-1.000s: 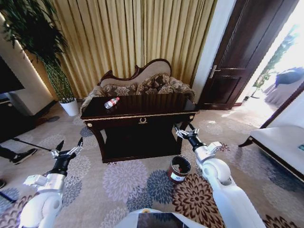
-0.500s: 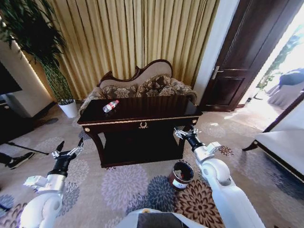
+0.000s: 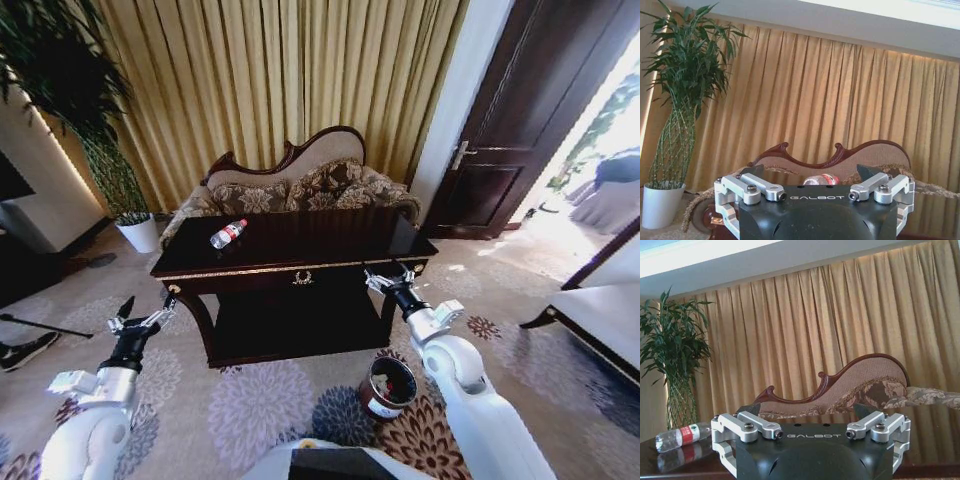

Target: Move to the front of the table and place the trash on the table into the trash bin.

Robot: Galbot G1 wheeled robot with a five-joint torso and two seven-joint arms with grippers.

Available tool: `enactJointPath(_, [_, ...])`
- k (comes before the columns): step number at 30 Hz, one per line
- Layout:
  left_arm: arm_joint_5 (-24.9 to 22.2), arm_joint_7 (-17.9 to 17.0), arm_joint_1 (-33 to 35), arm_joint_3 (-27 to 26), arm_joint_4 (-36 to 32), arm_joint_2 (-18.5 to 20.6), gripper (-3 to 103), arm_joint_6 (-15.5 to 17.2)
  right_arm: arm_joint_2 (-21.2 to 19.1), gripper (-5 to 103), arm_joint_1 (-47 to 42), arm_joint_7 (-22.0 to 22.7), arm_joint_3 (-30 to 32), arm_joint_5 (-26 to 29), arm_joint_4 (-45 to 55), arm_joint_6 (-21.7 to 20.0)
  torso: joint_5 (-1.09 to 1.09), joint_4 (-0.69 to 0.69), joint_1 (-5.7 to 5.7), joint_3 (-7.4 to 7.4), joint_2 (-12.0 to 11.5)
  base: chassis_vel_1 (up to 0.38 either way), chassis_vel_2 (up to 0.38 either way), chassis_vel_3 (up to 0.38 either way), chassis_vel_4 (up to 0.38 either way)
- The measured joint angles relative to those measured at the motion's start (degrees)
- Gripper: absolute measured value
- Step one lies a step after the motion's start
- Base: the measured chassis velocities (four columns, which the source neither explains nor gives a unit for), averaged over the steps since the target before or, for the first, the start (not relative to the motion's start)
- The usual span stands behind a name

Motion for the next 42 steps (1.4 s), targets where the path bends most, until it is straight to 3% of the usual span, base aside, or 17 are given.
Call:
enactJointPath(20, [0.15, -0.09, 0.07, -0.01, -0.41, -0.03, 100, 0.33, 1.23, 100, 0.00, -0.52, -2.25, -1.58, 1.25, -1.27, 0.00, 0.00, 0.00, 0.00, 0.00, -0.100, 0.096, 0.100, -0.092])
enactJointPath(25, [-0.15, -1.84, 0.66, -0.66, -1.98, 1.72, 100, 3.10, 1.54, 100, 0.63, -0.18, -2.56, -1.76, 1.25, -1.71, 0.00, 0.01, 0.00, 0.00, 0.00, 0.000, 0.000, 0.000, 0.000])
enactJointPath(28, [-2.90, -5.43, 0.48, -2.23, -3.89, 6.70, 100, 8.60, 1.45, 100, 0.96, 0.12, -1.97, -1.54, 1.11, -1.89, -0.01, 0.00, -0.02, -0.01, 0.02, 0.000, 0.000, 0.000, 0.000])
enactJointPath(29, [-2.90, -5.43, 0.48, -2.23, -3.89, 6.70, 100, 8.60, 1.45, 100, 0.96, 0.12, -1.97, -1.54, 1.11, -1.89, -0.01, 0.00, -0.02, -0.01, 0.02, 0.000, 0.000, 0.000, 0.000])
enactJointPath(31, [-6.09, -8.22, -0.09, -4.30, -4.40, 11.50, 100, 12.31, 1.31, 100, 0.95, 0.37, -1.18, -1.31, 0.85, -1.89, 0.00, -0.01, -0.02, 0.00, 0.02, 0.000, 0.000, 0.000, 0.000])
enactJointPath(32, [-6.09, -8.22, -0.09, -4.30, -4.40, 11.50, 100, 12.31, 1.31, 100, 0.95, 0.37, -1.18, -1.31, 0.85, -1.89, 0.00, -0.01, -0.02, 0.00, 0.02, 0.000, 0.000, 0.000, 0.000])
enactJointPath(34, [-9.98, -9.88, -0.51, -6.93, -3.92, 16.87, 100, 15.65, 1.25, 100, 0.69, 0.47, -0.34, -1.12, 0.55, -1.85, 0.00, 0.00, -0.02, 0.00, 0.02, 0.000, 0.000, 0.000, 0.000])
enactJointPath(36, [-11.59, -10.22, -0.60, -7.87, -3.28, 19.10, 100, 16.28, 1.28, 100, 0.56, 0.52, -0.01, -1.07, 0.42, -1.76, -0.01, 0.00, -0.01, 0.00, 0.02, 0.000, 0.000, 0.000, 0.000])
enactJointPath(39, [-17.04, -10.28, -1.28, -10.94, 0.54, 27.06, 100, 18.05, 1.33, 100, -0.08, 0.60, 0.96, -1.02, -0.03, -0.91, -0.01, 0.00, -0.02, 0.00, 0.01, 0.000, 0.000, 0.000, 0.000])
enactJointPath(42, [-20.14, -9.44, -1.82, -12.06, 3.88, 31.20, 100, 19.10, 1.34, 100, -0.18, 0.75, 1.18, -1.00, -0.26, -0.64, -0.01, -0.01, -0.02, 0.00, 0.01, 0.000, 0.000, 0.000, 0.000])
